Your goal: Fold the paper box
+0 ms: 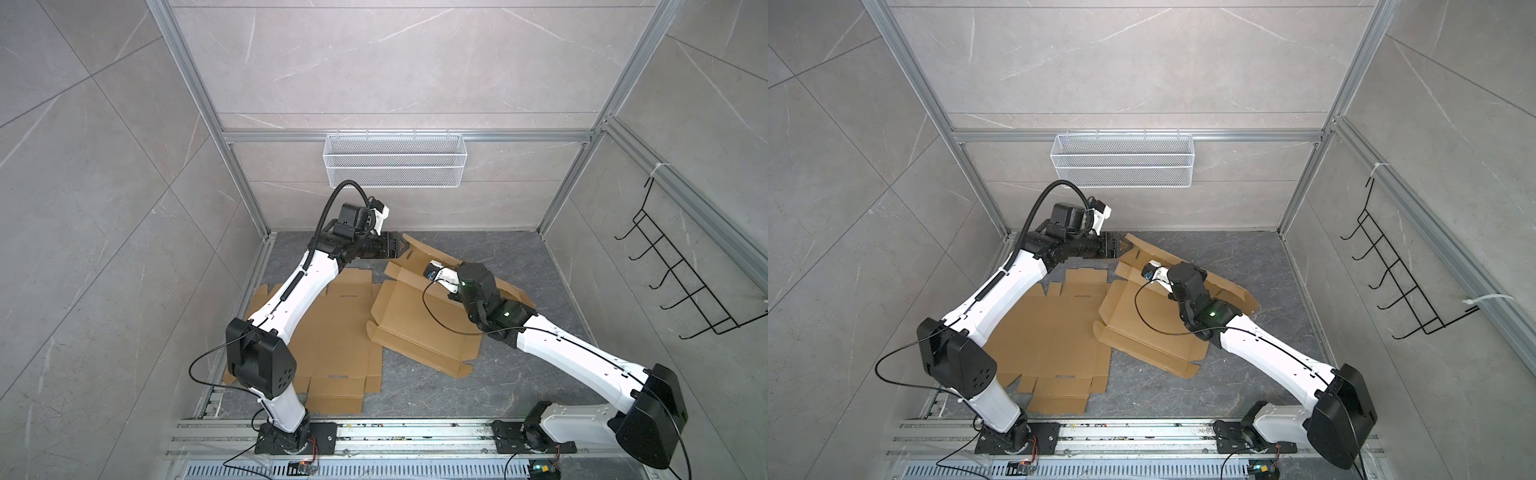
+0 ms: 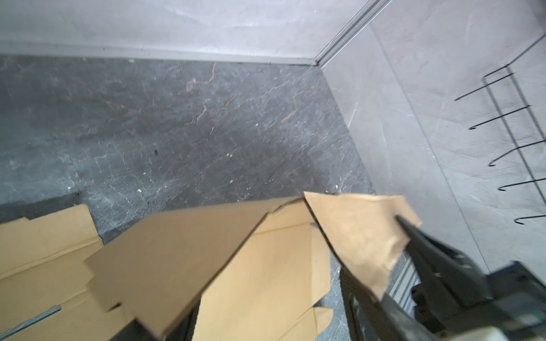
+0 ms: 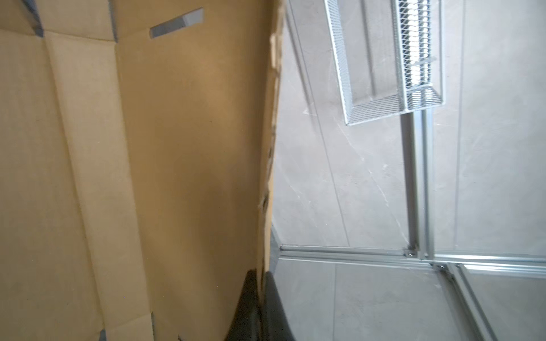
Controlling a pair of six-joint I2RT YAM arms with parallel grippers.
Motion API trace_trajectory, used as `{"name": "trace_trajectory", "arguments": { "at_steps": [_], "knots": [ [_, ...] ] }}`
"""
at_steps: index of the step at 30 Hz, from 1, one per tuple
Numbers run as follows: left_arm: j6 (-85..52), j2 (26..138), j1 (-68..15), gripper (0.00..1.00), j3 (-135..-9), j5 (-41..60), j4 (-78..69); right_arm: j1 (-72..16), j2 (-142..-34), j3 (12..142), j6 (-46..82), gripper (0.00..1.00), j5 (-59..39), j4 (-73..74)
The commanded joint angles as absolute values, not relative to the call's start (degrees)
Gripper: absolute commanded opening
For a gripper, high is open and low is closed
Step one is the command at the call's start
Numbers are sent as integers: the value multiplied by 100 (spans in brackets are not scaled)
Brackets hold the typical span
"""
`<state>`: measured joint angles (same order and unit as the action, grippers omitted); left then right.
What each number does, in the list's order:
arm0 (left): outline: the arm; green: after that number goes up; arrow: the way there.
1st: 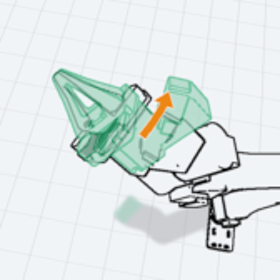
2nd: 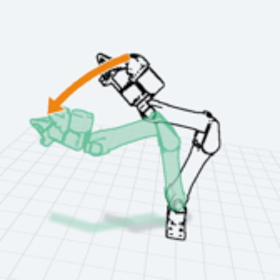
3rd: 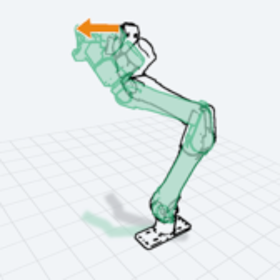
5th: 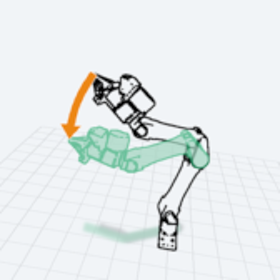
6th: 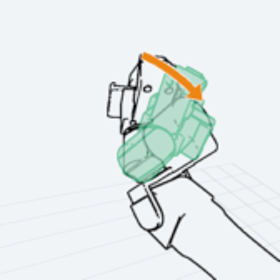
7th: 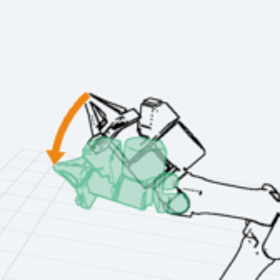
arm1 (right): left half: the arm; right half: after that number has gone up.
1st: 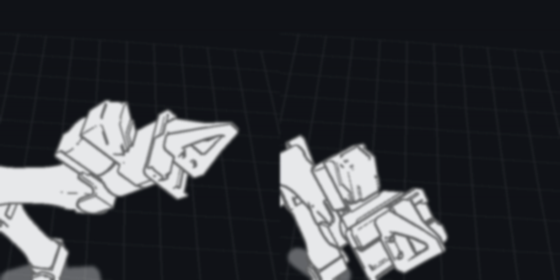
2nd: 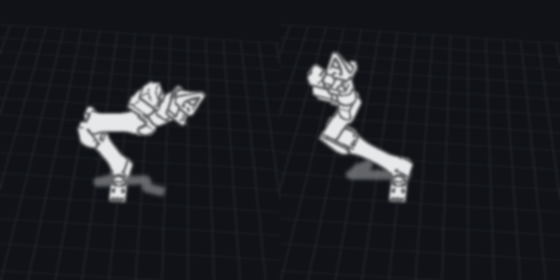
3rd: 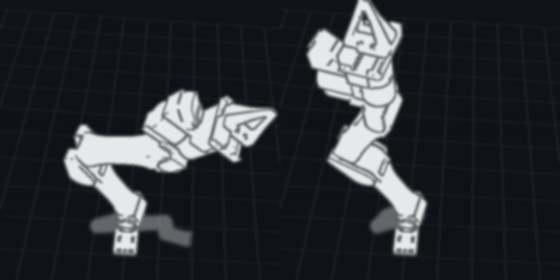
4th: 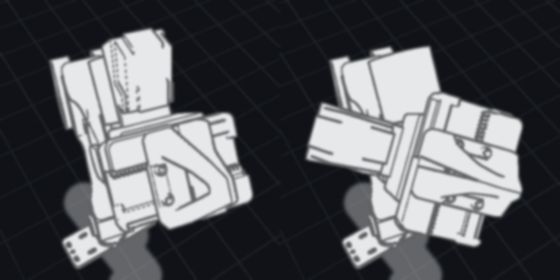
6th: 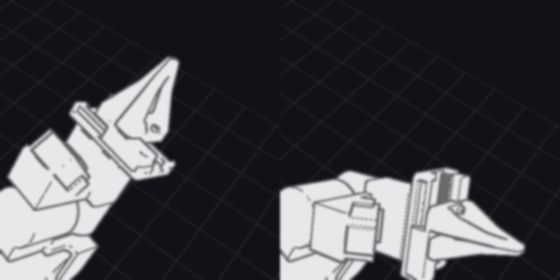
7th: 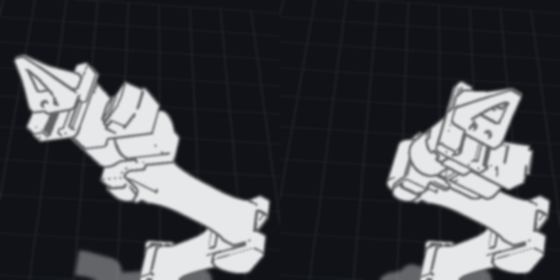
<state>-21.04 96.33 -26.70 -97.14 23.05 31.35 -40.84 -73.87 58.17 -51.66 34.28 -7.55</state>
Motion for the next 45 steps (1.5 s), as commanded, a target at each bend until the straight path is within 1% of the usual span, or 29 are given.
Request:
{"name": "trace_trajectory", "arguments": {
  "at_steps": [1, 5, 12, 18, 24, 29, 33, 40, 42, 45],
  "knots": [
    [-2059, 9237, -2663, 75, -9668, 2396, 3095, -4101, -7439, 5947, -4779, 0, 2622, -1801],
    [-1982, 8970, -2608, 75, -9529, 2216, 3241, -4095, -7683, 6163, -4808, 0, 2357, -2175],
    [-2244, 9091, -2668, 72, -9134, 2342, 3294, -4103, -8430, 6450, -4844, 0, 2775, -2111],
    [-2427, 9018, -2748, 72, -8345, 2301, 2673, -4147, -8314, 6230, -4909, 0, 2769, -1805],
    [-2479, 9466, -2811, 72, -8252, 2383, 2294, -4227, -8315, 6075, -4944, 0, 2899, -1574],
    [-2614, 9609, -2929, 72, -8003, 2475, 2085, -4296, -8348, 6014, -4847, 0, 3012, -1507],
    [-2880, 9567, -3036, 71, -7675, 2591, 1770, -4384, -8410, 5955, -4812, 0, 3168, -1371],
    [-3224, 9534, -3355, 71, -7479, 2608, 1481, -4451, -8479, 5882, -4779, 0, 3358, -1225],
    [-3290, 9473, -3354, 71, -7355, 2637, 1376, -4465, -8465, 5814, -4794, 0, 3415, -1158],
    [-3027, 9205, -3154, 71, -7292, 2455, 1713, -4466, -8392, 5678, -4888, 0, 3484, -1011]
  ]
}}
